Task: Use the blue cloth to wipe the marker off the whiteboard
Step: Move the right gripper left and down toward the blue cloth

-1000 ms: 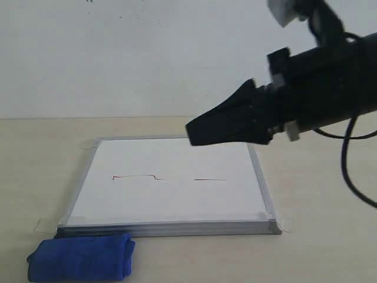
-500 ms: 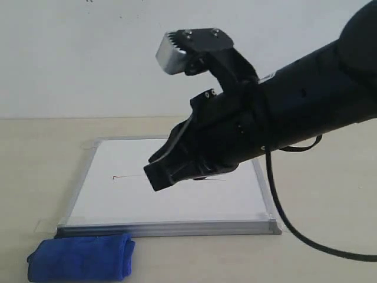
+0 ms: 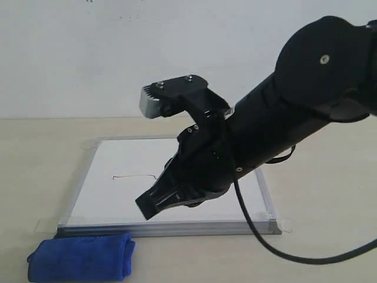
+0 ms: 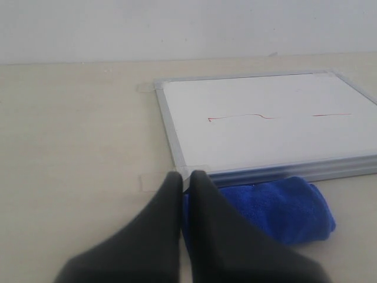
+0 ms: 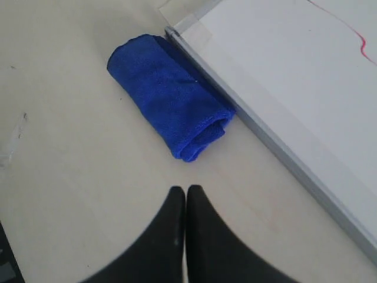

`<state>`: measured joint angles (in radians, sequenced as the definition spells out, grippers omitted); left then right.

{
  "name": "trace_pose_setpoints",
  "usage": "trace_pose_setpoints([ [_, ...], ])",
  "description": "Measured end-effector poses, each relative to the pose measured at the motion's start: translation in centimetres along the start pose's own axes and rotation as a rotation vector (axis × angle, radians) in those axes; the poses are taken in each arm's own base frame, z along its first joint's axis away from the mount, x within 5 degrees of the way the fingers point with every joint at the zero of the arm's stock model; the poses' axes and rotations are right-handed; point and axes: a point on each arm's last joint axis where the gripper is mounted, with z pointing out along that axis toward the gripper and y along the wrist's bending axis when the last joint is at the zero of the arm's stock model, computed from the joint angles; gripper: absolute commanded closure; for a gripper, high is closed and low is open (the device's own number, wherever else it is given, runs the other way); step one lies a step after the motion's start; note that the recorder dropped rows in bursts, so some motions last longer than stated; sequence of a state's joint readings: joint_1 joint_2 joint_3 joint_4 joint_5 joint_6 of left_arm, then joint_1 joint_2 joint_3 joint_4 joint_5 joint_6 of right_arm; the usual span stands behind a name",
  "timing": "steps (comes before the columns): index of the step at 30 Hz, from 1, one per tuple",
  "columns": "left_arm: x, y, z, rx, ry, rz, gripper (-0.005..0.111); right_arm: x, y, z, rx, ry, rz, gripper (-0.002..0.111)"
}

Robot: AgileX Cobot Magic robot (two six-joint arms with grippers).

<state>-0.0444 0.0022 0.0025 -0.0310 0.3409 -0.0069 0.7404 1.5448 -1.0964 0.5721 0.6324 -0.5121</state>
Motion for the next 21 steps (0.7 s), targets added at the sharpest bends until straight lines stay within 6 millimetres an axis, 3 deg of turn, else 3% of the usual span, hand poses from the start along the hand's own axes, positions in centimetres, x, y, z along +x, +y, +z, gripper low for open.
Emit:
trace_pose_setpoints([
  [6, 0.0, 0.0, 0.0, 0.0, 0.0, 0.0, 0.103, -0.1, 2.7, 0.8, -0.034, -0.017, -0.101, 0.109],
  [12, 0.0, 0.0, 0.0, 0.0, 0.0, 0.0, 0.103, 0.1, 3.0, 1.4, -0.038, 0.011, -0.121, 0.106],
  [17, 0.0, 0.0, 0.0, 0.0, 0.0, 0.0, 0.103, 1.5, 2.4, 4.5, -0.043, 0.155, -0.14, 0.089],
  [21, 0.0, 0.0, 0.0, 0.0, 0.0, 0.0, 0.103, 2.3, 2.0, 7.1, -0.026, 0.221, -0.167, 0.069],
])
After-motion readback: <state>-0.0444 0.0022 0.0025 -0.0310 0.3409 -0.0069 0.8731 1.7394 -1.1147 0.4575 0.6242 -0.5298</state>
